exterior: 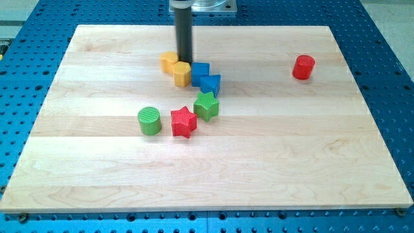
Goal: Place the heart at the bottom left of the hexagon
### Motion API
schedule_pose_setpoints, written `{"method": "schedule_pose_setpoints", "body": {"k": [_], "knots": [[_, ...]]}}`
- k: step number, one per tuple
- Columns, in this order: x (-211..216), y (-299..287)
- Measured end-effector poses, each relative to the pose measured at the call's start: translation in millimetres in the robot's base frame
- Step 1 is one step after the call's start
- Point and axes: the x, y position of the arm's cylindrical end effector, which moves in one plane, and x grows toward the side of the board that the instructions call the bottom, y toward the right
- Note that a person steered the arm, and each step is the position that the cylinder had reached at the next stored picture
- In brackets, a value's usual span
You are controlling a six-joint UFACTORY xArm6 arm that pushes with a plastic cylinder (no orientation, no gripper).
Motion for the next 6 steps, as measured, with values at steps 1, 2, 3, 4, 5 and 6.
{"method": "schedule_pose_setpoints", "body": {"k": [1, 2, 3, 4, 5, 6], "knots": [[1.6, -28.4], [-10.2, -59.1], [31.0, -75.4], [52.8, -48.4], [74.7, -92.2], [87.7, -65.4]]}}
